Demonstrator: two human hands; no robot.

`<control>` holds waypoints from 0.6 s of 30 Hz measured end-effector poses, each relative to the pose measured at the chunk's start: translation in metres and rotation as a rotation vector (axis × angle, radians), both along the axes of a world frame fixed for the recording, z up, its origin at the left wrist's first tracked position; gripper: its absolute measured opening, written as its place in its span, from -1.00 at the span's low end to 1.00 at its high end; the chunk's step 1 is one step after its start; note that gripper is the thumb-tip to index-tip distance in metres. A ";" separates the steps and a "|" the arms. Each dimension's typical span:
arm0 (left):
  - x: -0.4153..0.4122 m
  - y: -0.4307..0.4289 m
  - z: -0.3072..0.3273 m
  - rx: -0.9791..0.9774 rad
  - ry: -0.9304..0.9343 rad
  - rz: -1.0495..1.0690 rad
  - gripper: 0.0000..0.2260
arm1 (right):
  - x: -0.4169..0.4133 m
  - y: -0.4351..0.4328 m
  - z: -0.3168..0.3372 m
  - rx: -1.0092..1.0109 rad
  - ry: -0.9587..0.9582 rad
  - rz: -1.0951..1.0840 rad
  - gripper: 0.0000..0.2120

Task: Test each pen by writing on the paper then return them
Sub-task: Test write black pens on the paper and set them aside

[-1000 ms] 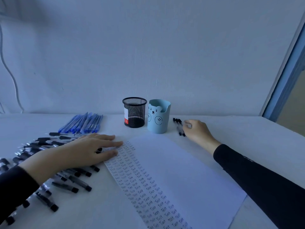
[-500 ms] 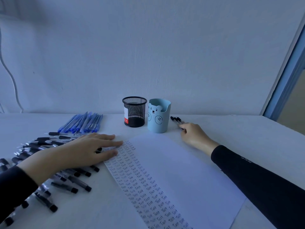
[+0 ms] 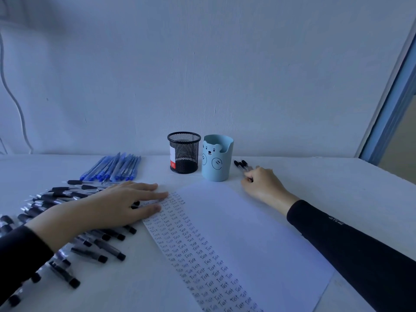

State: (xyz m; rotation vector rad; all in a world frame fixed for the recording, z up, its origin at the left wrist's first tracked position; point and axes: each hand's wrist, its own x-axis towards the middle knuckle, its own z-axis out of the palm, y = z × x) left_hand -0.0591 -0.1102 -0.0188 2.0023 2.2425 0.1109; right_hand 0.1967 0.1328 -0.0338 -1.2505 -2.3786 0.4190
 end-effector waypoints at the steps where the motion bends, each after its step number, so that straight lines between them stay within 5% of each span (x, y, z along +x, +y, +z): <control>1: -0.001 0.000 -0.001 -0.001 0.001 0.001 -0.37 | -0.001 -0.001 0.000 -0.017 -0.017 -0.006 -0.73; 6: -0.001 0.000 -0.001 0.001 -0.011 -0.002 -0.40 | -0.004 -0.002 0.000 -0.042 -0.044 0.056 -0.70; 9: -0.001 -0.002 0.004 0.038 -0.054 0.005 -0.43 | -0.004 -0.007 0.007 0.074 0.120 0.073 -0.80; 13: -0.018 -0.003 0.017 0.349 -0.113 0.110 -0.68 | -0.010 -0.031 0.026 0.139 0.350 0.156 -0.79; 15: -0.036 -0.006 0.020 0.523 -0.044 0.205 -0.79 | -0.017 -0.051 0.027 0.103 0.335 0.240 -0.79; 18: -0.058 -0.015 0.021 0.538 0.080 0.295 -0.91 | -0.028 -0.070 0.014 0.155 0.284 0.381 -0.82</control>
